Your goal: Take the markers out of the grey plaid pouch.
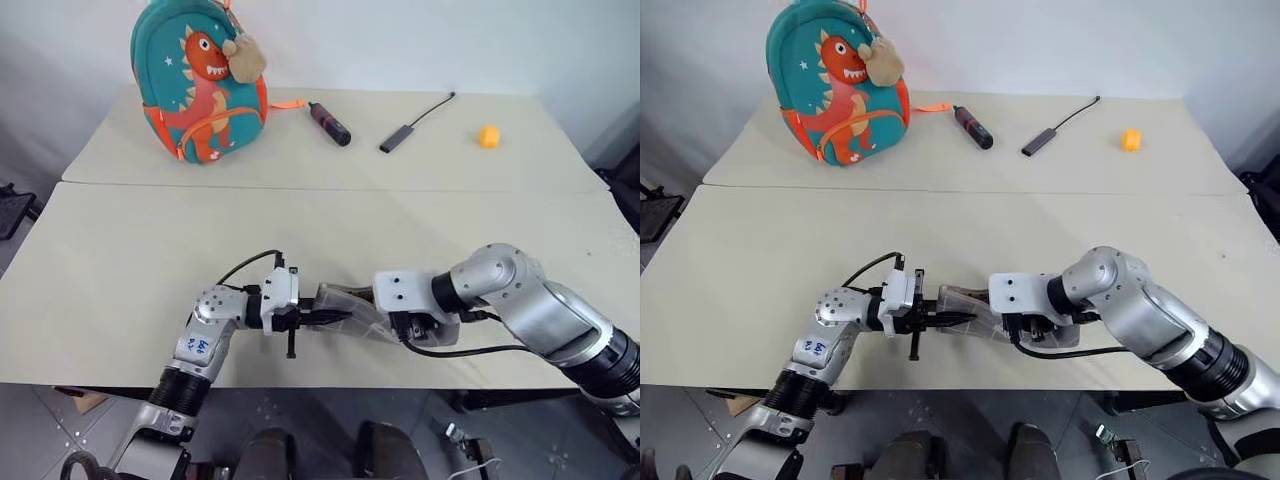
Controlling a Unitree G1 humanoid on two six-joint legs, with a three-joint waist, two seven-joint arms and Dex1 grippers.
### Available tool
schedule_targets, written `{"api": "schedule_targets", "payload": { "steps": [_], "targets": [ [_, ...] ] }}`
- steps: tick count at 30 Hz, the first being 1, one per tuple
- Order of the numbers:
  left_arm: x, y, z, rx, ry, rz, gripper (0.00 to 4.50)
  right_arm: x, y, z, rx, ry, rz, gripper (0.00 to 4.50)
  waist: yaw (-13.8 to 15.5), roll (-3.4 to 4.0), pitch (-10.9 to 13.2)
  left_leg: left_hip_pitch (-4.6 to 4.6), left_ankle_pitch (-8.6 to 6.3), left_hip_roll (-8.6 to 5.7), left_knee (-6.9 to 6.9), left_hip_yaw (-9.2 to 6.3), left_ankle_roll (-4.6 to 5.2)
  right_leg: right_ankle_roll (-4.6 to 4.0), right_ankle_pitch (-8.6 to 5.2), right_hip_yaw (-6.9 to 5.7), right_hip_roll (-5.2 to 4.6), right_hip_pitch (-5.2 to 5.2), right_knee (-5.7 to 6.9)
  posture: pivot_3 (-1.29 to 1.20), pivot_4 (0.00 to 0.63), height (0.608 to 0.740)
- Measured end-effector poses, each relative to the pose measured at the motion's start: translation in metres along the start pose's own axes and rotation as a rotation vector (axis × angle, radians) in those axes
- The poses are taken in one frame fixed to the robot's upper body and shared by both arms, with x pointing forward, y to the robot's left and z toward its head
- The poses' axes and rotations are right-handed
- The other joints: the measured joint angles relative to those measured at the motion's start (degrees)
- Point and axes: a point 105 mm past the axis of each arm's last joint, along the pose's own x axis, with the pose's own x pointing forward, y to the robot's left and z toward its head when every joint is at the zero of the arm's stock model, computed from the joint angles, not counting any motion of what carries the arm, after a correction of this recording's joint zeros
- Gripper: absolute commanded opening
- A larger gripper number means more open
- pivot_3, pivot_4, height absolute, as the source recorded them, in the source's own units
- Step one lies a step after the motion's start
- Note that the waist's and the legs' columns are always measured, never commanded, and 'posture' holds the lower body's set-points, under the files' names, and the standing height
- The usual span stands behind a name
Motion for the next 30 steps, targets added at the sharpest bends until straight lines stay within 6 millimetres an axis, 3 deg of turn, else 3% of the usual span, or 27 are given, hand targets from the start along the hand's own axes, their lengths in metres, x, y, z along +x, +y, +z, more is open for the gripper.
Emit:
{"api": "schedule_targets", "payload": {
  "steps": [6,20,26,30],
  "targets": [
    [0.000,-0.001,0.001,0.020,0.000,-0.001,0.00,-0.001,-0.004,0.006,0.009,-0.001,-0.012,1.91,-0.07,0.02,-0.02,-0.07,0.00,0.02,0.00,-0.03,-0.02,-0.03,0.00,0.00,0.02,-0.09,0.01,0.00,0.150,0.740],
    [0.006,-0.001,0.005,0.096,-0.017,0.034,0.00,-0.003,-0.015,0.000,-0.054,0.076,-0.099,1.91,0.06,0.04,-0.01,-0.17,-0.02,-0.01,-0.04,-0.03,0.00,-0.03,0.00,-0.02,0.02,-0.14,-0.08,0.00,0.150,0.740],
    [0.005,-0.001,0.004,0.095,-0.009,0.036,0.00,0.005,-0.009,-0.001,-0.048,0.075,-0.065,0.39,0.03,0.04,-0.01,-0.17,-0.03,-0.01,-0.05,-0.03,0.01,-0.03,0.00,-0.04,0.02,-0.13,-0.10,0.00,0.150,0.740],
    [0.004,-0.001,0.003,0.096,-0.006,0.036,0.00,0.001,-0.011,0.000,-0.049,0.049,-0.060,0.38,0.02,0.05,0.00,-0.17,-0.03,-0.01,-0.05,-0.03,0.01,-0.03,0.00,-0.03,0.02,-0.13,-0.11,0.00,0.150,0.740]
  ]
}}
